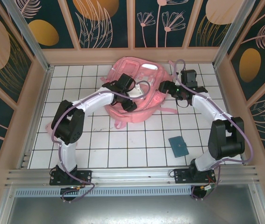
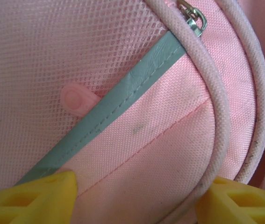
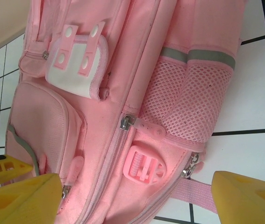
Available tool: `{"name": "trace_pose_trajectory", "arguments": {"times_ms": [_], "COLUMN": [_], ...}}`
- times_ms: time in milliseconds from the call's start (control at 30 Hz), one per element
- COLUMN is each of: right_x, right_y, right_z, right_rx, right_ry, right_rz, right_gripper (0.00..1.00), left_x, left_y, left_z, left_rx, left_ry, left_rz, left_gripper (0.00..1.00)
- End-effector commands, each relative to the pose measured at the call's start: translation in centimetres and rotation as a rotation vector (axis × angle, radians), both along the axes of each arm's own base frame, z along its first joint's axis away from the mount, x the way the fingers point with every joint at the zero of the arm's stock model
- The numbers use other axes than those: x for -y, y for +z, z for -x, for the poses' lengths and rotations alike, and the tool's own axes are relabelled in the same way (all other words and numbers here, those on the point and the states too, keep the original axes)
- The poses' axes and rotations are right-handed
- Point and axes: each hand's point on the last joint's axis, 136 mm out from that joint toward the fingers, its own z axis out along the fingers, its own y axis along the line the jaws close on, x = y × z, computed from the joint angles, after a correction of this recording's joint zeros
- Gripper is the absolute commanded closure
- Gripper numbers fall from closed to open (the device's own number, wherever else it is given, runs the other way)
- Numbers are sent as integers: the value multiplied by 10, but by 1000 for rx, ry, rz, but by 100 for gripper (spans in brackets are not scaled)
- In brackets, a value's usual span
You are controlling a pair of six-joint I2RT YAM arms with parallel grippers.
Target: Pack books, pencil case, and school supplies into a backpack
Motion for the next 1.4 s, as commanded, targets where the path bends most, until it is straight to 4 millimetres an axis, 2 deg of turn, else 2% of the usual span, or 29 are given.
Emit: {"name": "trace_pose_trajectory", "arguments": {"times_ms": [0, 67, 100, 200, 267, 400, 533, 667, 700, 733, 767, 900, 1167, 1367], "right_x": [0, 1, 1, -1, -5, -19, -32, -38, -40, -42, -44, -51, -49, -49], "right_y": [10, 9, 9, 7, 7, 7, 7, 5, 4, 2, -1, -20, -46, -53], "right_z": [0, -1, -2, -4, -9, -23, -32, -37, -38, -37, -35, -28, -34, -48], "right_rx": [34, 31, 34, 44, 67, 131, 172, 205, 212, 212, 211, 181, 131, 136], "right_ry": [3, -1, 1, 30, 62, 162, 298, 408, 441, 479, 518, 633, 680, 696], "right_rz": [-19, -13, -8, 15, 26, 32, 52, 60, 59, 53, 52, 57, 96, 119], "right_gripper": [16, 16, 17, 18, 19, 25, 32, 37, 41, 44, 47, 50, 51, 64], "left_x": [-1, -1, -1, -3, -4, -5, -11, -18, -19, -21, -22, -24, -23, -22], "left_y": [-6, -3, 0, 19, 35, 67, 90, 108, 107, 118, 119, 113, 114, 113], "left_z": [4, -1, -6, -21, -26, -29, -25, -22, -22, -19, -18, -15, -12, -12], "left_rx": [-33, -5, 18, 111, 159, 257, 328, 379, 383, 403, 404, 385, 380, 374], "left_ry": [-62, -56, -47, -5, 23, 48, 66, 83, 86, 90, 88, 93, 91, 88], "left_rz": [-30, -31, -32, -21, 0, 69, 109, 127, 124, 138, 140, 133, 146, 146], "left_gripper": [35, 39, 45, 63, 70, 87, 96, 100, 100, 100, 100, 100, 100, 100]}}
